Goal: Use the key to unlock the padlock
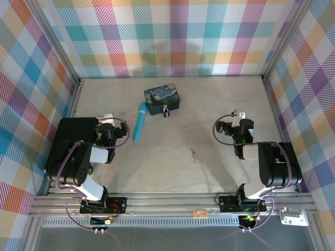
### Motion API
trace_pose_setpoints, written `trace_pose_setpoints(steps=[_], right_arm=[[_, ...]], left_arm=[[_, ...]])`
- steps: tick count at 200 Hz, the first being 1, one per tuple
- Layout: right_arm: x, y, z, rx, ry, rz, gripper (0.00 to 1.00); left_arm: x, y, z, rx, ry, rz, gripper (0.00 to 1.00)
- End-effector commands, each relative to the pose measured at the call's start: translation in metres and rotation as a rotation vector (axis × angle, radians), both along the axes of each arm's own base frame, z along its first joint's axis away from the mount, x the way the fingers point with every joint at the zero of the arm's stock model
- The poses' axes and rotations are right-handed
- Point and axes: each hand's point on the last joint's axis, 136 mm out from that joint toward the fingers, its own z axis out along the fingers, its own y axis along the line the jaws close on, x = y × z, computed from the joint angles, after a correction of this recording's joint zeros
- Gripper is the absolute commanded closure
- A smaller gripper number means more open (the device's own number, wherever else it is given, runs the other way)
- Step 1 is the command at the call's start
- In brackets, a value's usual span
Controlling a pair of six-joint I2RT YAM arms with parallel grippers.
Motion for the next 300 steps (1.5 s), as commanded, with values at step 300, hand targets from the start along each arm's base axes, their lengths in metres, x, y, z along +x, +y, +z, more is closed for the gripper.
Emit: trace_pose_setpoints(steps=[300], right_arm=[[-0.068,0.085,0.034,0.029,0.498,0.065,0.16]], left_arm=[[0.005,-0.091,0.097,-0.315,0.058,-0.190,0.00]])
